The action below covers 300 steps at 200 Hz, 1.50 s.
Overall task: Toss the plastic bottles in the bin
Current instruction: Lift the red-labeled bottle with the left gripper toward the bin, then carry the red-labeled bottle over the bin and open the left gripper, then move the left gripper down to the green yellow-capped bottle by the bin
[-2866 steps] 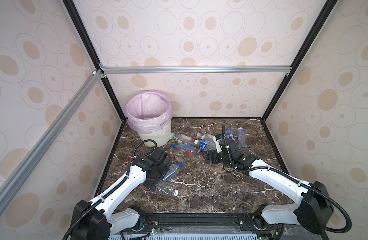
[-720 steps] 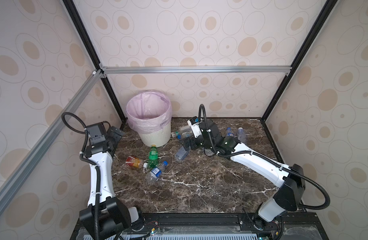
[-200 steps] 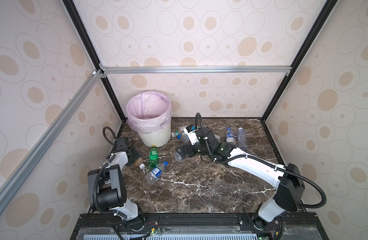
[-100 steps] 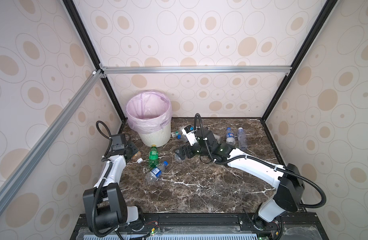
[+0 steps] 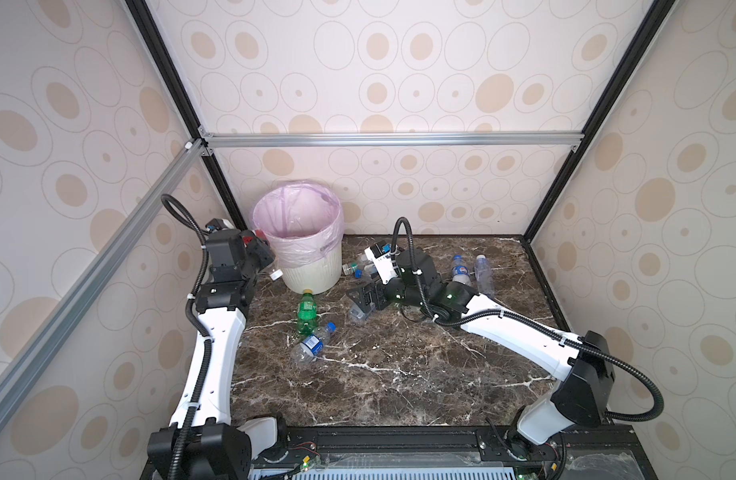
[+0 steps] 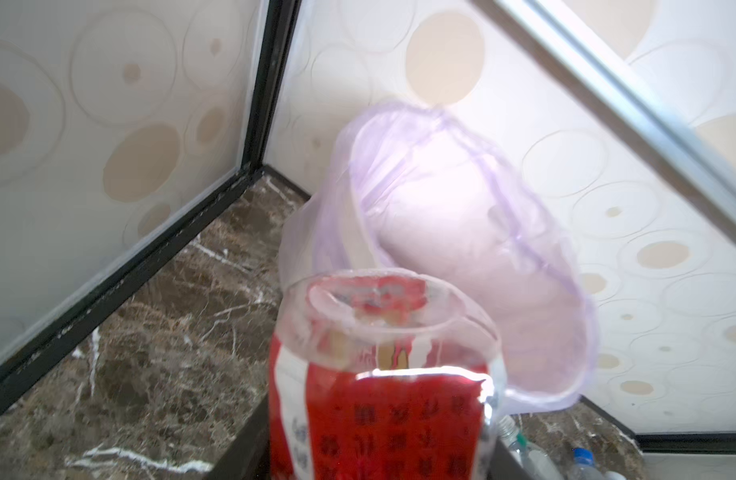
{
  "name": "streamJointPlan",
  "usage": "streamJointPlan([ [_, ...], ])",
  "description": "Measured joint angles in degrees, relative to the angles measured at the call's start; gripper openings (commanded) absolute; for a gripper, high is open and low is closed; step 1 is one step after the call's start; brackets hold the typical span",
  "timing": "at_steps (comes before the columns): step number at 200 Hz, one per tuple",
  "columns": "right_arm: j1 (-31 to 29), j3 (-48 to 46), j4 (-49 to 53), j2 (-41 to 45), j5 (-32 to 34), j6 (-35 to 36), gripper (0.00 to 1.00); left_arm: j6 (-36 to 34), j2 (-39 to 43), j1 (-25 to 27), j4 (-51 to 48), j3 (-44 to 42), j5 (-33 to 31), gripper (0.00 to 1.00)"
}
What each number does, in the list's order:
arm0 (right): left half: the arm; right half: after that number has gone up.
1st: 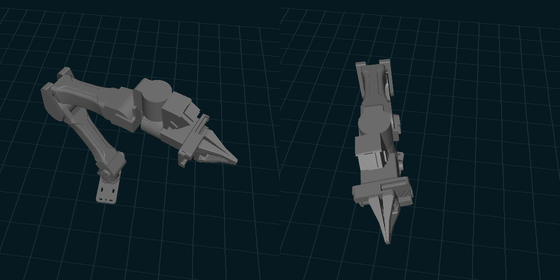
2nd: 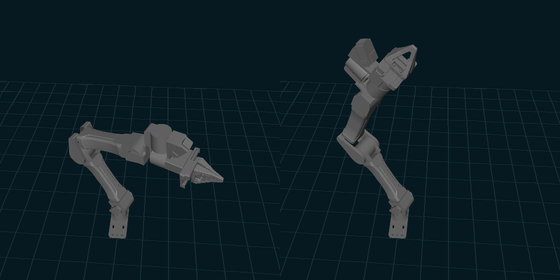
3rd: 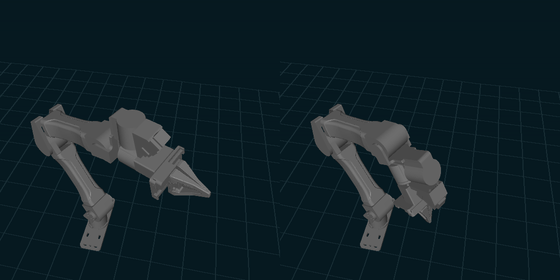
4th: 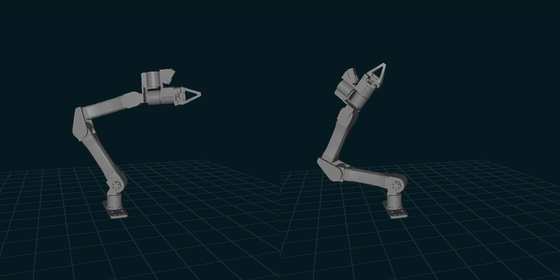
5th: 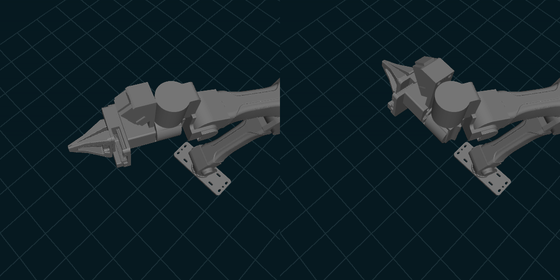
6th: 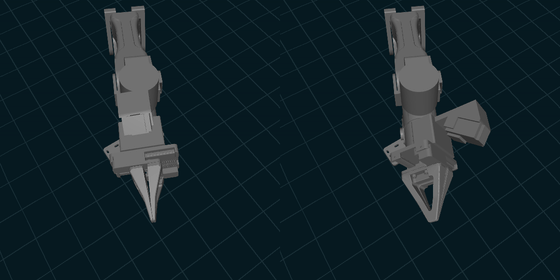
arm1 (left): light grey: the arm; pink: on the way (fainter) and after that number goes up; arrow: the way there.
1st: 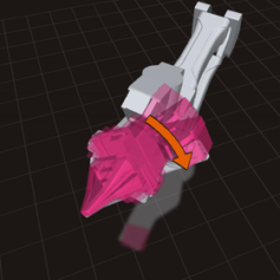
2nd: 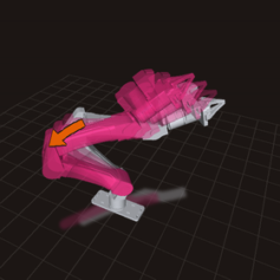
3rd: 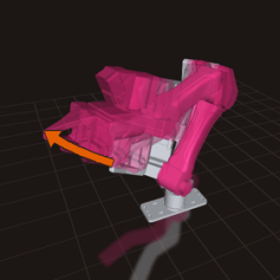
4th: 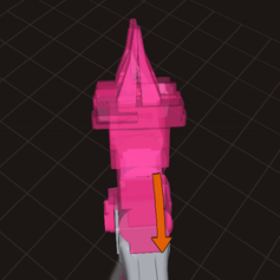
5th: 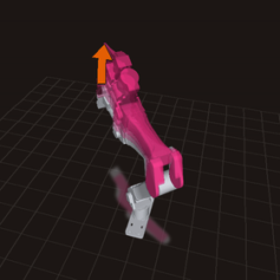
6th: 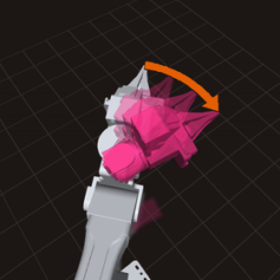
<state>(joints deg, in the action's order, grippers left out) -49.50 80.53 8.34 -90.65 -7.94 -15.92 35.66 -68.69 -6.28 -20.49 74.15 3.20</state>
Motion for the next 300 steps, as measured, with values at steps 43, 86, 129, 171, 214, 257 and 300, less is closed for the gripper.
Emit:
streamJointPlan([
  [43,0.0,0.1,0.2,0.9,0.7,0.0,1.00,0.0,-1.4,3.0,0.2,14.8,-1.0,0.52],
  [86,0.0,0.1,0.5,1.3,1.3,0.0,1.00,-0.7,-6.2,6.0,0.9,27.8,-2.0,0.52],
  [129,0.0,0.1,0.7,1.9,1.9,0.2,1.00,-1.3,-11.1,8.3,3.0,32.5,-1.9,0.55],
  [171,0.0,0.1,0.9,1.9,2.2,0.2,1.00,-3.5,-21.2,8.9,1.0,35.2,0.0,0.76],
  [214,0.0,0.1,1.7,2.4,2.8,0.2,1.00,-6.4,-30.5,10.3,-6.4,36.7,0.0,0.99],
  [257,0.0,0.0,1.7,2.6,2.8,-0.1,1.00,-9.1,-27.6,12.3,-8.0,37.1,-2.2,0.99],
  [300,0.0,-0.2,1.7,2.6,3.3,-0.7,1.00,-15.6,-27.4,16.4,-9.7,41.5,-7.9,0.99],
])
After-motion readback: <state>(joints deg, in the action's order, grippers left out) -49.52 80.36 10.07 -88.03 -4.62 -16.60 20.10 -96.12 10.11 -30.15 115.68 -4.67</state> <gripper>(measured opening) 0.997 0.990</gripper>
